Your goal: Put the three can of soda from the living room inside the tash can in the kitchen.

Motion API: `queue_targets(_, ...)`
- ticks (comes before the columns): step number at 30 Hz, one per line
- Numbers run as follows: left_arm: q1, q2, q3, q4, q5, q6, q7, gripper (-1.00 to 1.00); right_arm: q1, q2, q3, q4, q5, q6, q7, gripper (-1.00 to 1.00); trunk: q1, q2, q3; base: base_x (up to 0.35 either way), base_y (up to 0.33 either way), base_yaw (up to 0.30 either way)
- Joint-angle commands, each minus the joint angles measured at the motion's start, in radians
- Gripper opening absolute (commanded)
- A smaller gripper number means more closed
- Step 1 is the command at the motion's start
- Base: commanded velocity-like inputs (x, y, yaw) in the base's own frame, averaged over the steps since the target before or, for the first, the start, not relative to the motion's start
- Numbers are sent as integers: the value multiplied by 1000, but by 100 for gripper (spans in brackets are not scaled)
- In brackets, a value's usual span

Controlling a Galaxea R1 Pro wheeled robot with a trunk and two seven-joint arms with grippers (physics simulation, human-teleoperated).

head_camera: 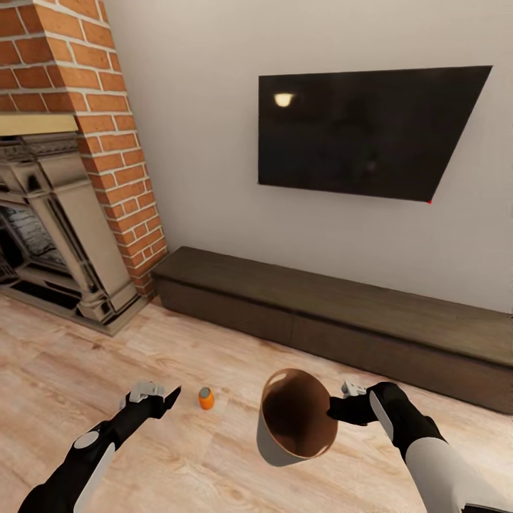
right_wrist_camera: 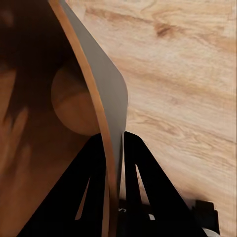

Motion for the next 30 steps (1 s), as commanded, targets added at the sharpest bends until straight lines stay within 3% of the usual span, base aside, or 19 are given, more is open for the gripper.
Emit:
queue_targets(1,0,0,0,0,0,0,0,100,0,0,-2,0,-27,6,8,-100,0,0,-1,152,279,-149)
queue_targets(10,0,0,-1,0,0,-3,0,100,0,-1,-5,-2,-25,6,7,-100,0,0,-7,134,178,-76)
queue_targets(18,0,0,0,0,-6,-3,1,100,0,-6,-31,-3,-25,8,6,-100,0,0,-12,12,14,-54)
queue_targets(30,-1,-1,0,0,-29,-4,3,100,0,-7,-34,-3,-23,8,2,-100,0,0,-20,31,-36,-201)
